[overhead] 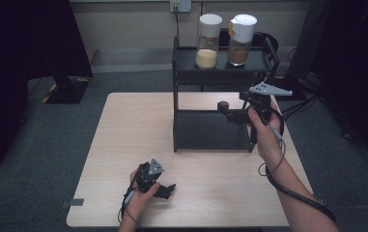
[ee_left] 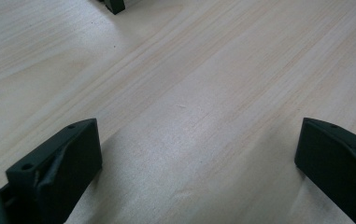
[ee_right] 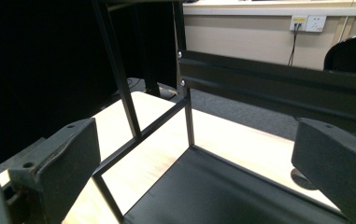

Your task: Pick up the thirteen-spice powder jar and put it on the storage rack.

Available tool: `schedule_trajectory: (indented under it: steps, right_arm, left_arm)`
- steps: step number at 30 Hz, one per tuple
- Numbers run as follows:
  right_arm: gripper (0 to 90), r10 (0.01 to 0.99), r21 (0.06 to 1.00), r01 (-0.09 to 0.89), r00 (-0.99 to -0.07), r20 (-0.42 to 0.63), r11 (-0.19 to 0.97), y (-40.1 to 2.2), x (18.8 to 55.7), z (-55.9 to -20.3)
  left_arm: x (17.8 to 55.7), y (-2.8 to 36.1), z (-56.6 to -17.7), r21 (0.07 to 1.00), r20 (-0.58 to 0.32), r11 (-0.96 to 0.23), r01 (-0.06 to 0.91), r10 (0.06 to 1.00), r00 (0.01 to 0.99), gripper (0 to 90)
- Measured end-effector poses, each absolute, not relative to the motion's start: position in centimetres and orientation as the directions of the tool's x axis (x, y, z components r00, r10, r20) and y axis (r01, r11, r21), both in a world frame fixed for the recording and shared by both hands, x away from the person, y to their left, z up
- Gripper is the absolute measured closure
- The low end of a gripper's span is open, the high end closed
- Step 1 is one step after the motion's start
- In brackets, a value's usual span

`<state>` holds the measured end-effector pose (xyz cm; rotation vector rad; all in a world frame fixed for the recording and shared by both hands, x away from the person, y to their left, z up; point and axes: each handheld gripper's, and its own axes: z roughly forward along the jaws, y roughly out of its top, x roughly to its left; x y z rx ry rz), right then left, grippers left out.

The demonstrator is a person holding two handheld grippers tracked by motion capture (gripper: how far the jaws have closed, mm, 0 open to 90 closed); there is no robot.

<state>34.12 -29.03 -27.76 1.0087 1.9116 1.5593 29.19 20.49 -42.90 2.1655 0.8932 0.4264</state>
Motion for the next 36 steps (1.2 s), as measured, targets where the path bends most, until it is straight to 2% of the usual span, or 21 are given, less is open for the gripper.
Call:
schedule_trajectory:
  steps: [36]
  right_arm:
    - [0.9,0.773,0.948,0.309,-0.618,0.143,0.072,-30.1,32.8,-34.2]
  left_arm:
    - [29.2,20.5,-42.9,0.743,0.022,-0.481,0.465,0.712,0.702,0.0]
